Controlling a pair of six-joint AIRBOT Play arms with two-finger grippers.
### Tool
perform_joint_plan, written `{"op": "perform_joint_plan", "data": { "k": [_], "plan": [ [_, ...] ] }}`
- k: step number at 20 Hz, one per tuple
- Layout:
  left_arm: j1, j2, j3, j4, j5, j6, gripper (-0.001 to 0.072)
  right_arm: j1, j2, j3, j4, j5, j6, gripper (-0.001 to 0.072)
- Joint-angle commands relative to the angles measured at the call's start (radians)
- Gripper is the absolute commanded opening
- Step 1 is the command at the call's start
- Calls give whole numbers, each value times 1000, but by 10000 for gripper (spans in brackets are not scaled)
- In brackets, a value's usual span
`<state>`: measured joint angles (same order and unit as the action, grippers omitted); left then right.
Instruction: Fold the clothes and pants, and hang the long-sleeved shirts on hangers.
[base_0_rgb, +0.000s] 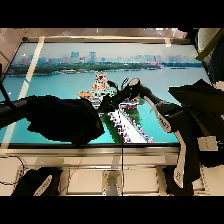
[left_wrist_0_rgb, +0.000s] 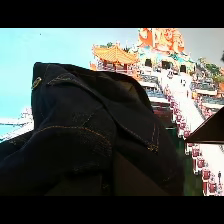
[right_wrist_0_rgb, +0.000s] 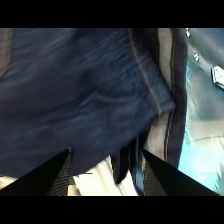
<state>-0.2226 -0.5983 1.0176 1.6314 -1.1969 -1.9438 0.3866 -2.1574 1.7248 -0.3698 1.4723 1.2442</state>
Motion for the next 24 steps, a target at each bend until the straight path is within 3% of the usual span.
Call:
{"op": "perform_joint_plan", "data": {
  "k": [1, 6, 13, 14, 16, 17, 19, 24],
  "plan": [
    [0, -8, 1, 0, -2, 0, 39, 14, -82, -5, 92, 0, 2, 495],
    [0, -8, 1, 0, -2, 0, 40, 39, -81, -5, 89, 52, 50, 495],
    [0, -7, 1, 0, -2, 0, 40, 135, -81, 0, 147, -18, 36, 485],
    [0, -7, 1, 0, -2, 0, 40, 142, -81, 8, 158, -47, 36, 425],
    [0, -7, 1, 0, -3, 0, 39, 144, -81, 42, 158, -116, 15, 73],
    [0, -7, 1, 0, -3, 0, 40, 142, -81, 68, 158, -134, -11, 9],
    [0, -7, 1, 0, -2, 0, 40, 131, -81, 132, 153, -128, -57, 8],
    [0, -5, 1, 2, 3, 0, 40, 73, -67, 354, 102, -58, -51, 6]
  ]
}}
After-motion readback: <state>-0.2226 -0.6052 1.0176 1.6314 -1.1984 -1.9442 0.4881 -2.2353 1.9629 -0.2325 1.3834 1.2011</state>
